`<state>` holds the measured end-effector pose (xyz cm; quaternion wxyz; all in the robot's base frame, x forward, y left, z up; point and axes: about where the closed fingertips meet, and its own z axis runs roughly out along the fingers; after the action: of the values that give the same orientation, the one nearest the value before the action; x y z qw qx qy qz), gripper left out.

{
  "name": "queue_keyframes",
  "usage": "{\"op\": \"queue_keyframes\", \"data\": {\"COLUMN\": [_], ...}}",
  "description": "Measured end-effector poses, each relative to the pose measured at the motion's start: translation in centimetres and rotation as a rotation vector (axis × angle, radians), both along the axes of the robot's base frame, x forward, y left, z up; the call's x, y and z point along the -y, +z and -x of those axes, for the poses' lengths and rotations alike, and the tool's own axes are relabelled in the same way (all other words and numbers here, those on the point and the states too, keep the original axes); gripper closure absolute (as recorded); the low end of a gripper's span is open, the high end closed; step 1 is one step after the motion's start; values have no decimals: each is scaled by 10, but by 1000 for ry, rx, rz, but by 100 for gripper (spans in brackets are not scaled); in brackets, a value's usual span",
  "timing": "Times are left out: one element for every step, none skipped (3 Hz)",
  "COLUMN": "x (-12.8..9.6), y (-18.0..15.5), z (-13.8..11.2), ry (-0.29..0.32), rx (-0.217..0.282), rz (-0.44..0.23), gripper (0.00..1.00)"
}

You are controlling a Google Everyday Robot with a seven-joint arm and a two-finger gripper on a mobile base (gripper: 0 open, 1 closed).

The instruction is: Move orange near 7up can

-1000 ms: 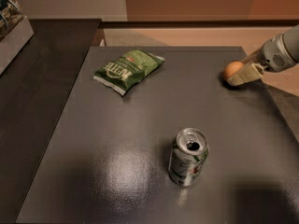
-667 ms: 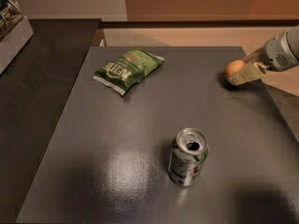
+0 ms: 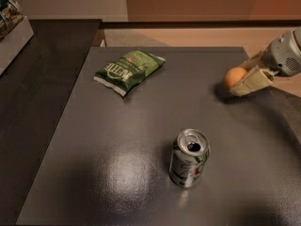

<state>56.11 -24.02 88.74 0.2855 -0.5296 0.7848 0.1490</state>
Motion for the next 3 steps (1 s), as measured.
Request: {"op": "queue_keyframes", "data": {"x": [-20,-42,-61], "y": [4,6,1], "z": [38,75,110], "ry": [104,211,293], "rx": [-12,-5,4], "rz": [-15,-18,-6], "gripper": [100,100,100]}}
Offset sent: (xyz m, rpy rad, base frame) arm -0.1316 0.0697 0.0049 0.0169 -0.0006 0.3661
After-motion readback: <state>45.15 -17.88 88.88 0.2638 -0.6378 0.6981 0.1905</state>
